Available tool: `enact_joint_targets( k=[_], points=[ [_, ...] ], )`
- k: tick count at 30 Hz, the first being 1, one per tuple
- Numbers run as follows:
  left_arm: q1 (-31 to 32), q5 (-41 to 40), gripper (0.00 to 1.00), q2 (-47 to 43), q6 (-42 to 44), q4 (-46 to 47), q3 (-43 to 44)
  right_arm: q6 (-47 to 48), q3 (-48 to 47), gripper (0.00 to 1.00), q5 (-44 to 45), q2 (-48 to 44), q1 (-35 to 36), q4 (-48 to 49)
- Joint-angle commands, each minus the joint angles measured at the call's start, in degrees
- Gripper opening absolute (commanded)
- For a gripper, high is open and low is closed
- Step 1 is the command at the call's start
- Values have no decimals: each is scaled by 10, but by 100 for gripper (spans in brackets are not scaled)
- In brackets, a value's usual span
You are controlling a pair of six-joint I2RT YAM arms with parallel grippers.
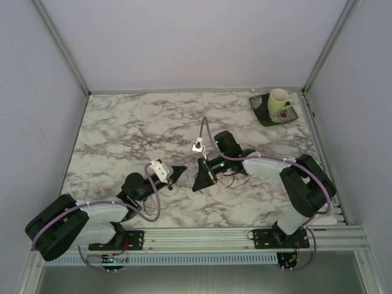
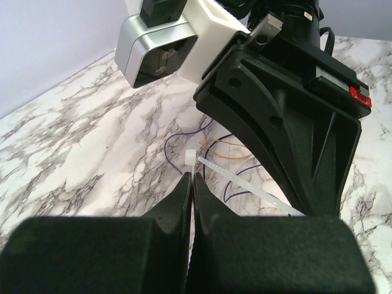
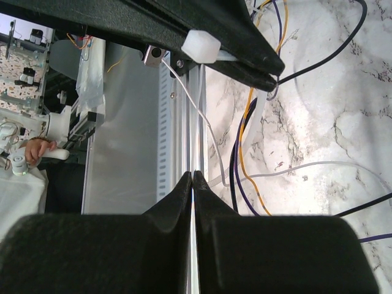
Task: Zip-tie the wires
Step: Tie the cable at the center of the board.
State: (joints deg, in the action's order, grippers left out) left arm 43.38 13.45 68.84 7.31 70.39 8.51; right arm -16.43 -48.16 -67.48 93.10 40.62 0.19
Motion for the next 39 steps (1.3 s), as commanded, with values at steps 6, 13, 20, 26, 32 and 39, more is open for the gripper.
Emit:
enact_joint_targets(
  k=[6,13,20,26,32,39],
  points=[
    [3,2,0,4,25,21,18,17,-16,0,-11,-18,-3,-4],
    [4,-3,0,4,25,22,18,18,-14,0,-12,-19,-2,-5],
    [4,-4,0,6,26,24,17,20,-7,0,-10,-22,-1,-5],
    [4,-8,0,5,26,25,16,20,-1,0,-9,-25,0,-6],
    [4,-6,0,6,26,25,16,21,0,0,-11,-25,2,-7],
    [4,-1,0,4,26,26,16,21,-7,0,-11,-17,3,-8]
  ],
)
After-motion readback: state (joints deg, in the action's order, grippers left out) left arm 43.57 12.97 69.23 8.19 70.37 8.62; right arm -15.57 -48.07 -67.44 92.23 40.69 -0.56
